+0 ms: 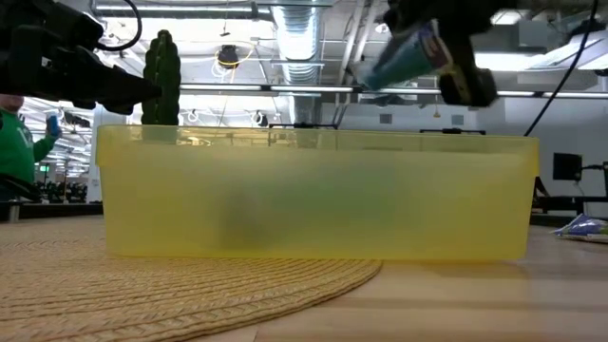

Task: Pick and place Granola Bars by type
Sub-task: Put the blue granola bar into the yellow bin

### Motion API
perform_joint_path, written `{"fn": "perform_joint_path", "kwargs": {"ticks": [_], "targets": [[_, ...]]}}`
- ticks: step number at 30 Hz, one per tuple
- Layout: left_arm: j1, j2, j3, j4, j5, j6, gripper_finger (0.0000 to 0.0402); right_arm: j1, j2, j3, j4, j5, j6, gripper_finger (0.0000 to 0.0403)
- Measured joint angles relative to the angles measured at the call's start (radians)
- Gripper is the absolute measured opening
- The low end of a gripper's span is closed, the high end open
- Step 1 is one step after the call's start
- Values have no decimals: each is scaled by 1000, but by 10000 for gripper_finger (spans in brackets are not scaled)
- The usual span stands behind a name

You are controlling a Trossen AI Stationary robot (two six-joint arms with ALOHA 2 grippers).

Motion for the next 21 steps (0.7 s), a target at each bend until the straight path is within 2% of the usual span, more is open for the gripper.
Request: {"fn": "perform_joint_path", "kwargs": {"ticks": [7, 14, 21], "targets": [[0, 0, 0, 0, 0, -2, 137, -22, 81, 185, -92, -25, -99, 5], [0, 0, 0, 0, 0, -7, 137, -44, 170, 368, -307, -24, -152, 5], [0, 0, 0, 0, 0, -5, 137, -48, 280, 469, -410, -8, -180, 4]]}}
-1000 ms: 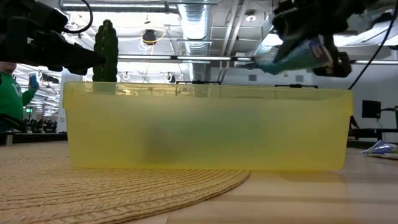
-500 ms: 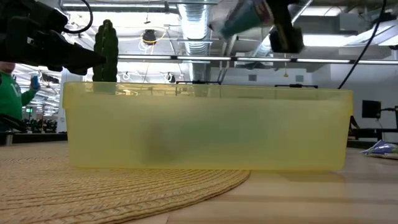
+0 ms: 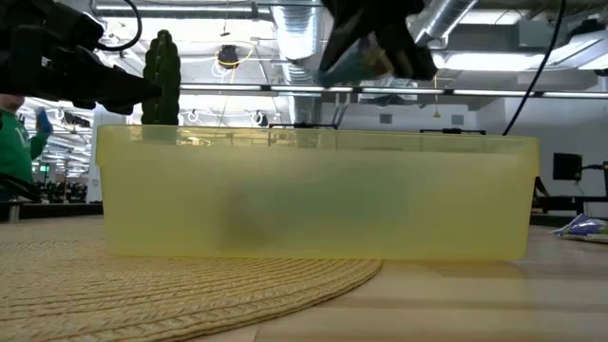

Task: Pick and place Granola Bars by type
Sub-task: Put the blue granola bar into the yellow bin

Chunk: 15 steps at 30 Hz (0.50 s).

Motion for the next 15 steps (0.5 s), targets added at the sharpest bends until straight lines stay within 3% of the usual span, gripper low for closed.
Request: {"fn": "perform_joint_path", "kwargs": {"ticks": [10, 15], "targets": [[0, 0, 0, 0, 0, 2, 137, -23, 121, 13, 6, 64, -15, 4], [0, 0, 0, 0, 0, 4, 137, -29, 144, 13, -12, 66, 55, 6]]}}
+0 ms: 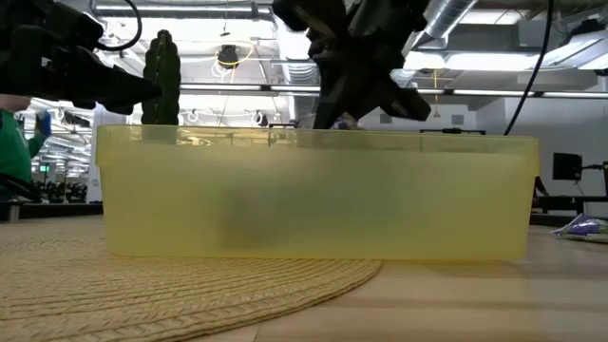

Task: Pick and place Granola Bars by type
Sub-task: Put the blue granola bar into the yellow bin

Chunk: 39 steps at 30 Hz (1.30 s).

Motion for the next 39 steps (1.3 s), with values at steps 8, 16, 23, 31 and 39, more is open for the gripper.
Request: {"fn": "perform_joint_path", "kwargs": {"ticks": [8, 16, 23, 31, 39], "targets": [[0, 0, 0, 0, 0, -4, 137, 8, 38, -3, -26, -4, 100, 6], [0, 0, 0, 0, 0, -6, 137, 26, 62, 0, -7, -3, 133, 7], [0, 0, 0, 0, 0, -6, 137, 39, 69, -7, -1, 40, 132, 7], [0, 0, 0, 0, 0, -7, 137, 36, 69, -26, 19, 25, 115, 30], [0, 0, 0, 0, 0, -3, 137, 30, 69, -26, 42, 80, 108, 93]]}}
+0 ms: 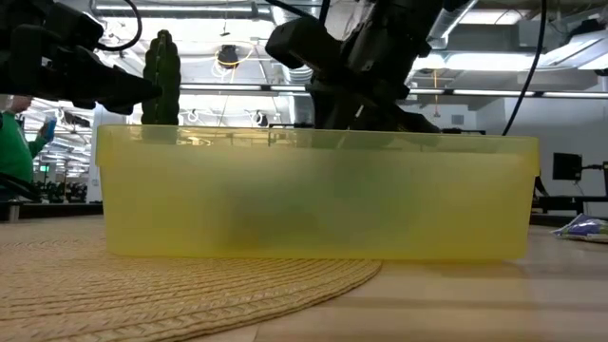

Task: Pick and place Granola Bars by type
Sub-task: Put the blue granola bar into the yellow bin

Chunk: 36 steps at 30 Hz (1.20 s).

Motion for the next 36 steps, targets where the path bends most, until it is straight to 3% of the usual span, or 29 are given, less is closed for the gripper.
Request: {"fn": "perform_joint_path", "kwargs": {"ticks": [17, 25, 36], "targets": [[0, 0, 0, 0, 0, 1, 137, 1, 0, 0, 0, -1, -23, 108], [0, 0, 0, 0, 0, -7, 137, 17, -1, 0, 6, 47, -76, 108], [0, 0, 0, 0, 0, 8, 137, 42, -93, 1, -109, 73, -81, 108]]}}
